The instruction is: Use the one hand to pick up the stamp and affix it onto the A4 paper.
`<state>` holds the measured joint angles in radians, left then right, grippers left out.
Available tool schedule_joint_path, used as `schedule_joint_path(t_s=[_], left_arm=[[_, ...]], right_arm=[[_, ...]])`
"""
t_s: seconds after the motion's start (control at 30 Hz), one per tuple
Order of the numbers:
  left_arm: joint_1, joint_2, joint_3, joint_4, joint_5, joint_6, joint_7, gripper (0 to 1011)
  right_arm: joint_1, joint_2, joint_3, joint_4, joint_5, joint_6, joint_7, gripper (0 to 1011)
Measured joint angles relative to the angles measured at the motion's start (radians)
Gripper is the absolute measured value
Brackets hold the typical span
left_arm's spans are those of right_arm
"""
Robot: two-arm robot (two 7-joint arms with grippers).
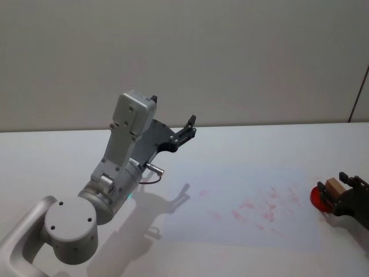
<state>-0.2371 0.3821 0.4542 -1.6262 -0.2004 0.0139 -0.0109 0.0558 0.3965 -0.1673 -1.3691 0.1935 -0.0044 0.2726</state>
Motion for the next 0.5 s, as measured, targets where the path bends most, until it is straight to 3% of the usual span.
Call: schedule_joint_path(t_s=[0.5], left_arm=[[0.0,0.0,0.0,0.0,0.0,0.0,0.0,1001]], right_arm=[[0.017,-0.02,-0.006,-0.022,0.031,-0.018,-0.013,984]])
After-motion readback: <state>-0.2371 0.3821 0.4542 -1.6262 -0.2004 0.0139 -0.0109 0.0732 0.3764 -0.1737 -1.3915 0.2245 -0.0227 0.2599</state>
